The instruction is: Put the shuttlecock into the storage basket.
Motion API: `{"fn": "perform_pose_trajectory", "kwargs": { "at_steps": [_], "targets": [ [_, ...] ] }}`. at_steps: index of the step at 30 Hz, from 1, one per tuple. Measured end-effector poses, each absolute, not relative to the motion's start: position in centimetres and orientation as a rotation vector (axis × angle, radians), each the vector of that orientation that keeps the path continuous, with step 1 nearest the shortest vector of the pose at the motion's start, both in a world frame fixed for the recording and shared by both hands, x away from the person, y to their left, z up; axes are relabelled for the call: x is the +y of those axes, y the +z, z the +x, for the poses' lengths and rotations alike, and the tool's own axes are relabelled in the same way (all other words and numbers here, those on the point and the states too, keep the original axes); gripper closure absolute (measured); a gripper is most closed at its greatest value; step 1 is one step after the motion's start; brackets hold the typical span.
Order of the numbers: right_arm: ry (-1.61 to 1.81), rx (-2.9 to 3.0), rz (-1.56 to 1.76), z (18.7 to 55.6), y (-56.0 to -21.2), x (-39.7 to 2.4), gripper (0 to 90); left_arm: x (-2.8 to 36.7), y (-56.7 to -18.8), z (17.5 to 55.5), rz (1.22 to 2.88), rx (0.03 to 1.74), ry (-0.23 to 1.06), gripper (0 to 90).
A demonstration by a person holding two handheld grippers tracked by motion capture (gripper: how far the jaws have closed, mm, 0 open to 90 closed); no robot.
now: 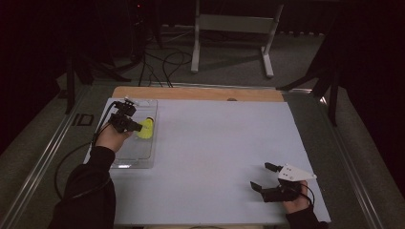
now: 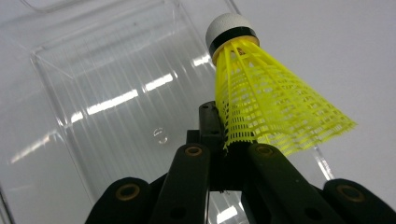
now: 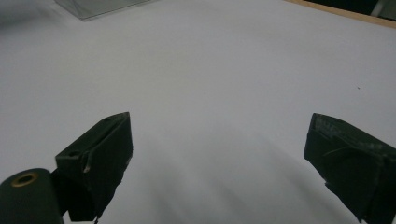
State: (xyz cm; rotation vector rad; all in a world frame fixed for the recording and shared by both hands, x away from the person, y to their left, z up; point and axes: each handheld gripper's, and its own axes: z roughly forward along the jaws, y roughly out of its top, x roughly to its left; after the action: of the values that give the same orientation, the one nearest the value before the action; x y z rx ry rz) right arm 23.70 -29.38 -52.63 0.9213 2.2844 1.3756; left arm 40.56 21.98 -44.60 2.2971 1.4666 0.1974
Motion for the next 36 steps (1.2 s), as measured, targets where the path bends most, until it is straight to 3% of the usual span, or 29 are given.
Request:
{"fn": "perform_pose_trajectory", "kwargs": {
  "at_steps": [28, 32, 36],
  "targets": [
    [1.369, 2.291, 0.922, 23.7, -52.7, -29.4, 8.3, 21.4, -46.7, 40.5, 2.383, 1.476, 0.131, 88.2],
    [1.368, 2.292, 0.921, 23.7, -52.7, -29.4, 8.3, 21.3, -46.6, 40.4, 2.401, 1.468, 0.116, 75.6],
    [1.366, 2.291, 0.922, 23.7, -52.7, -29.4, 8.3, 21.0, -46.0, 39.9, 2.384, 1.478, 0.157, 49.7]
  ]
}}
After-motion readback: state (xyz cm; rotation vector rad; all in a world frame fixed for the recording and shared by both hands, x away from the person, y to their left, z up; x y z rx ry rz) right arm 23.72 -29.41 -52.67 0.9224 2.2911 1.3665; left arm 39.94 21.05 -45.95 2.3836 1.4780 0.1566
